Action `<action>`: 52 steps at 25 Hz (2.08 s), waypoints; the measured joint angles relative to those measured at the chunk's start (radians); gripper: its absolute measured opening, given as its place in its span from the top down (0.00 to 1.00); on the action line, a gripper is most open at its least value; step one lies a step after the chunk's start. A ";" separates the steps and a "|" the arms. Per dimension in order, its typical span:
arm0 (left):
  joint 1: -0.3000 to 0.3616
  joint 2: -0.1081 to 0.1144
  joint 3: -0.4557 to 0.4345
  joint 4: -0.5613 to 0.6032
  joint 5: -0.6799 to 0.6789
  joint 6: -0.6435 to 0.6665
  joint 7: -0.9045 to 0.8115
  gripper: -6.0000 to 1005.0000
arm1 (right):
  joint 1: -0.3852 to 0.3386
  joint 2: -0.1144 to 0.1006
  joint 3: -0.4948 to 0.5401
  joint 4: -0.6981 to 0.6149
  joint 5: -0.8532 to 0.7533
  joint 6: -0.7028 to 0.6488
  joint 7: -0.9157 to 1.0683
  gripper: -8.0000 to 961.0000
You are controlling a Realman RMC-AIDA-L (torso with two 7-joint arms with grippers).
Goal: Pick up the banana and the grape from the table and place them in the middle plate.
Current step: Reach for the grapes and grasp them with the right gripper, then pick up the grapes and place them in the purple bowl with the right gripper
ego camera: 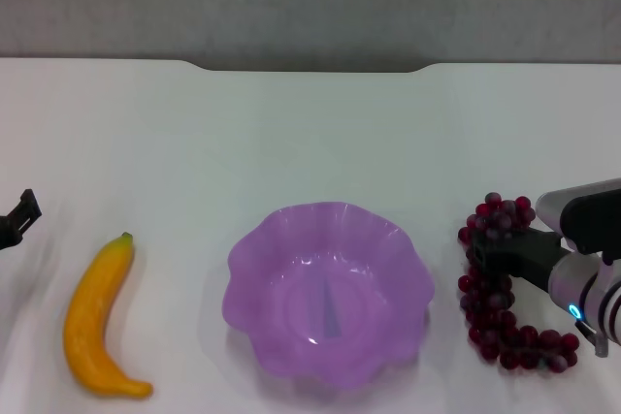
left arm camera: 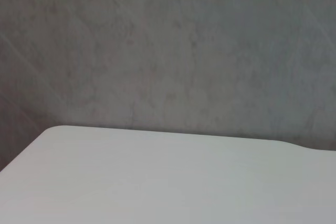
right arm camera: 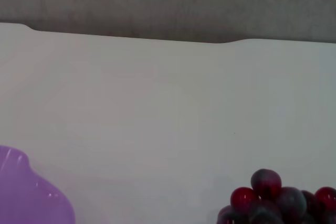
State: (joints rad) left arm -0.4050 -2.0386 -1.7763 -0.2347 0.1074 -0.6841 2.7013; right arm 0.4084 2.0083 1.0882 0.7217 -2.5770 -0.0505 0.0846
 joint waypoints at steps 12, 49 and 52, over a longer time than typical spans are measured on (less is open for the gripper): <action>0.003 0.000 0.000 0.000 0.000 0.000 0.000 0.11 | -0.040 0.001 -0.008 0.000 0.000 -0.116 0.000 0.59; 0.002 0.001 0.000 0.000 0.000 0.000 0.000 0.11 | -0.240 -0.008 -0.039 0.167 -0.197 -0.785 0.039 0.65; 0.001 0.001 0.001 0.000 0.001 0.000 0.000 0.11 | -0.237 -0.008 -0.032 0.212 -0.270 -0.788 0.096 0.66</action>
State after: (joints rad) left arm -0.4040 -2.0375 -1.7757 -0.2347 0.1087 -0.6842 2.7014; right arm 0.1719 2.0003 1.0559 0.9338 -2.8473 -0.8390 0.1807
